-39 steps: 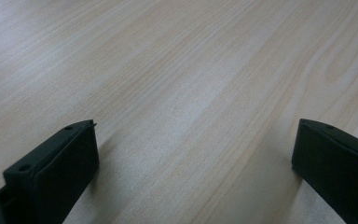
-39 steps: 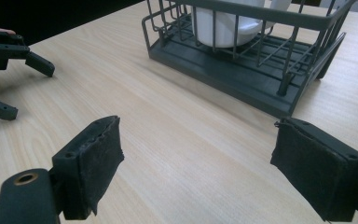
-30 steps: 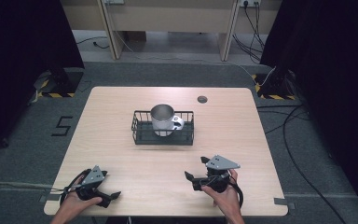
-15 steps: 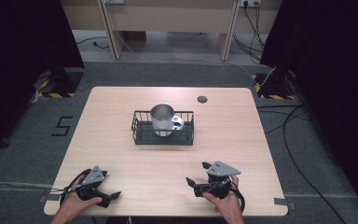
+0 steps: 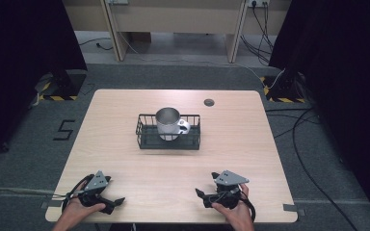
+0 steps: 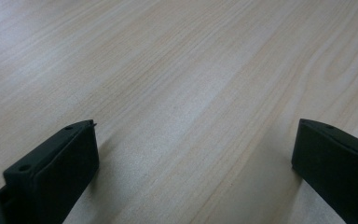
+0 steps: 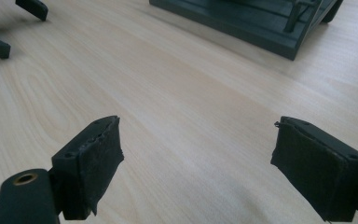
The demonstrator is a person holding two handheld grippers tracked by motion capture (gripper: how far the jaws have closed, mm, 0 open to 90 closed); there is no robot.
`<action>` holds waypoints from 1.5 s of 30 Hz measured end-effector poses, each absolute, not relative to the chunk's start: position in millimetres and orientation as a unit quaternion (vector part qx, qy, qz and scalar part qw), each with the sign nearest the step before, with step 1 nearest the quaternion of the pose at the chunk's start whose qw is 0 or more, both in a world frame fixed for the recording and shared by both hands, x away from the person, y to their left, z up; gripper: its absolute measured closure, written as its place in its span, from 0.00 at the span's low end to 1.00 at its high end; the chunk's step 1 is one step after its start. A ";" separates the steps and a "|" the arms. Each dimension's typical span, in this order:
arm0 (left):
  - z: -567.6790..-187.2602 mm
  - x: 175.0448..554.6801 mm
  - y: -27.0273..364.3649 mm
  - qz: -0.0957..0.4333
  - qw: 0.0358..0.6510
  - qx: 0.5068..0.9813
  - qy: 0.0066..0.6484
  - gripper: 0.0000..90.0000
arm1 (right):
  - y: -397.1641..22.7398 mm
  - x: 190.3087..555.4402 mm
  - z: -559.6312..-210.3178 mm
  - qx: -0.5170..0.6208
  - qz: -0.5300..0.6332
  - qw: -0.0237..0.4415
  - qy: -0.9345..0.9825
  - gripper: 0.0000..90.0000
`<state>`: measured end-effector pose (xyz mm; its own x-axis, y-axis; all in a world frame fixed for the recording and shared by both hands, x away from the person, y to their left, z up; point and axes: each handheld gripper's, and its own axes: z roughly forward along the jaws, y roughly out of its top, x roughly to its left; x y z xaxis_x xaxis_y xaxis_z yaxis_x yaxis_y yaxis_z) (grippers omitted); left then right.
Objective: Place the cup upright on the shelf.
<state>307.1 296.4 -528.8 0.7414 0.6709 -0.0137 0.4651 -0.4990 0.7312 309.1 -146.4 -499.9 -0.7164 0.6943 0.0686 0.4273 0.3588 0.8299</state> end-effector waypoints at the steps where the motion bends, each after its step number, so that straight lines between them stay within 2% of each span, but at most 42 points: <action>1: -528.9 307.1 296.4 0.137 0.375 0.855 0.332 0.00 | -146.4 308.9 -501.0 0.346 0.446 0.148 0.812 0.17; 21: -528.8 307.0 296.5 0.137 0.374 0.855 0.332 0.00 | -149.4 305.8 -518.7 0.366 0.383 0.137 0.837 0.17; 28: -528.8 307.0 296.5 0.137 0.374 0.855 0.332 0.00 | -147.9 304.2 -522.0 0.355 0.367 0.150 0.847 0.16; 45: -528.8 306.0 296.8 0.138 0.374 0.855 0.333 0.00 | -145.2 303.0 -522.9 0.345 0.359 0.148 0.855 0.10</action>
